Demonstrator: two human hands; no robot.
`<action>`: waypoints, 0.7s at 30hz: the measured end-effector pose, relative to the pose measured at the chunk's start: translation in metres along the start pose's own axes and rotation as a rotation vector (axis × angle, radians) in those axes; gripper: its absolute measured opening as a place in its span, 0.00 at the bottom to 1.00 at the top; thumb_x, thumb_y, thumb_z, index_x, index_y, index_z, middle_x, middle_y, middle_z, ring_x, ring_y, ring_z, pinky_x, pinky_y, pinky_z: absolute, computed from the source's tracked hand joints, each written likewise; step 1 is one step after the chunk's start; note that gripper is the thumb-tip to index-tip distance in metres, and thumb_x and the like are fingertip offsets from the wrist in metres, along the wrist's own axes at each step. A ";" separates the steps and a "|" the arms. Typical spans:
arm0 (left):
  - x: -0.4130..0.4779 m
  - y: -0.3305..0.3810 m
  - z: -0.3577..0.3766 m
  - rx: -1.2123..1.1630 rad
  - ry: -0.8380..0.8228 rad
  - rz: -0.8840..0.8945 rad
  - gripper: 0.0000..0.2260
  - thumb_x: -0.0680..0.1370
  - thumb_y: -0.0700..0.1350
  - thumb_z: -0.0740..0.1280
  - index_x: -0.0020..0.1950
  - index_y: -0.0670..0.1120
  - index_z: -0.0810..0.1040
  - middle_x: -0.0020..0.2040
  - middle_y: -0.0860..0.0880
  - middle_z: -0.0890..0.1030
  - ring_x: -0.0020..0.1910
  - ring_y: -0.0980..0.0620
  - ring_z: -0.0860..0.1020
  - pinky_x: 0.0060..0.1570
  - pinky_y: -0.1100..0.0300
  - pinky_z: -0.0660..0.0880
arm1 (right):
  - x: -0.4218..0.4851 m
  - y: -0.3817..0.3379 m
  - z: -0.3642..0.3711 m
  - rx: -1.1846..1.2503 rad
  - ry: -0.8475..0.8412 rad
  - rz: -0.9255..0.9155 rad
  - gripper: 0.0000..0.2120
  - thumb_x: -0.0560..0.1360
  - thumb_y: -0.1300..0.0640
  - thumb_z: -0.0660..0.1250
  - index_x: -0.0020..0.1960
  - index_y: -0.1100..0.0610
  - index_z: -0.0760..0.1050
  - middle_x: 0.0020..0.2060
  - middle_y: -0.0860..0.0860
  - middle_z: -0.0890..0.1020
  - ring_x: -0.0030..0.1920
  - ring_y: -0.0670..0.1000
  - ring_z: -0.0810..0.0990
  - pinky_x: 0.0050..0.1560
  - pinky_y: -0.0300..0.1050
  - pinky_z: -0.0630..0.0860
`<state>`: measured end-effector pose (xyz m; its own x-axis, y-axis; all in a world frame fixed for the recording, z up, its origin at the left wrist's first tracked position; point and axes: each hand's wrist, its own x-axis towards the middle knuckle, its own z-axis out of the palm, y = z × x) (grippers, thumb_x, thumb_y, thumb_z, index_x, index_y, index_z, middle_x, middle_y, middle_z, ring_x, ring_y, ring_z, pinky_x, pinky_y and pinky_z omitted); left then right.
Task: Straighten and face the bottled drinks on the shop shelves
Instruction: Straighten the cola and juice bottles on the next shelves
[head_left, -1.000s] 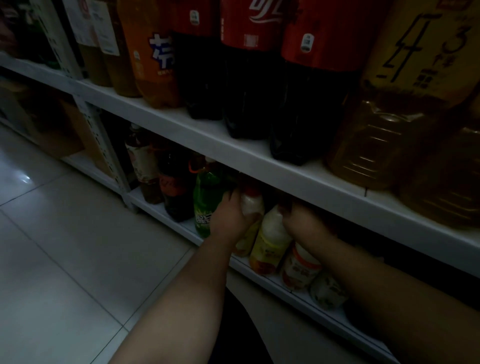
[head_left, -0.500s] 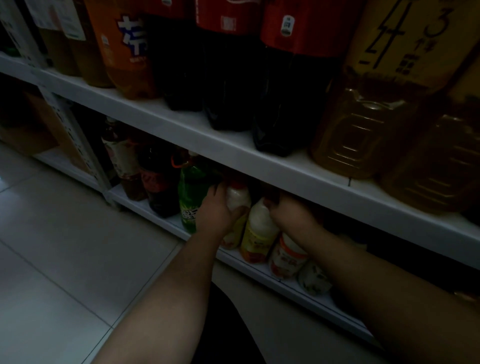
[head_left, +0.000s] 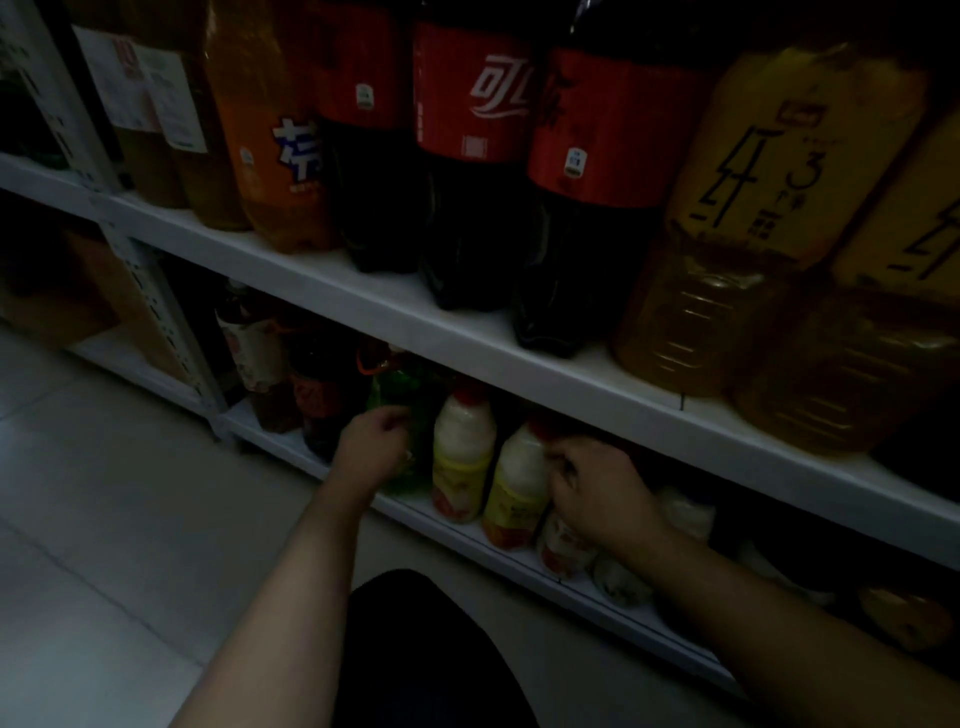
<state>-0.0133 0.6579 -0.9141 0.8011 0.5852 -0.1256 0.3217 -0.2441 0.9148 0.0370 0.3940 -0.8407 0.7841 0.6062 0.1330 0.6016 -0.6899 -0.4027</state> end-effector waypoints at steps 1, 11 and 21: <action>0.004 -0.003 -0.011 0.034 0.053 0.008 0.15 0.74 0.43 0.67 0.60 0.45 0.80 0.54 0.43 0.82 0.49 0.47 0.81 0.51 0.50 0.79 | -0.001 -0.004 -0.003 0.011 -0.020 -0.028 0.11 0.75 0.56 0.64 0.55 0.57 0.79 0.52 0.53 0.81 0.53 0.51 0.78 0.56 0.41 0.72; 0.022 0.020 -0.056 0.119 0.282 0.126 0.20 0.72 0.50 0.70 0.63 0.47 0.76 0.57 0.46 0.80 0.57 0.46 0.77 0.53 0.58 0.71 | 0.022 -0.050 -0.025 -0.118 -0.255 -0.246 0.13 0.76 0.49 0.63 0.58 0.53 0.78 0.53 0.49 0.80 0.50 0.45 0.77 0.49 0.36 0.71; 0.025 0.039 -0.095 0.059 0.124 0.111 0.23 0.73 0.39 0.65 0.68 0.49 0.72 0.59 0.47 0.79 0.57 0.46 0.77 0.56 0.55 0.75 | 0.054 -0.071 -0.029 -0.134 -0.233 -0.293 0.12 0.76 0.52 0.63 0.58 0.53 0.78 0.53 0.48 0.81 0.50 0.45 0.77 0.49 0.37 0.71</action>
<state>-0.0288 0.7371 -0.8454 0.7658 0.6426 0.0265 0.2669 -0.3550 0.8960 0.0410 0.4645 -0.7781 0.5298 0.8481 0.0095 0.8214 -0.5103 -0.2546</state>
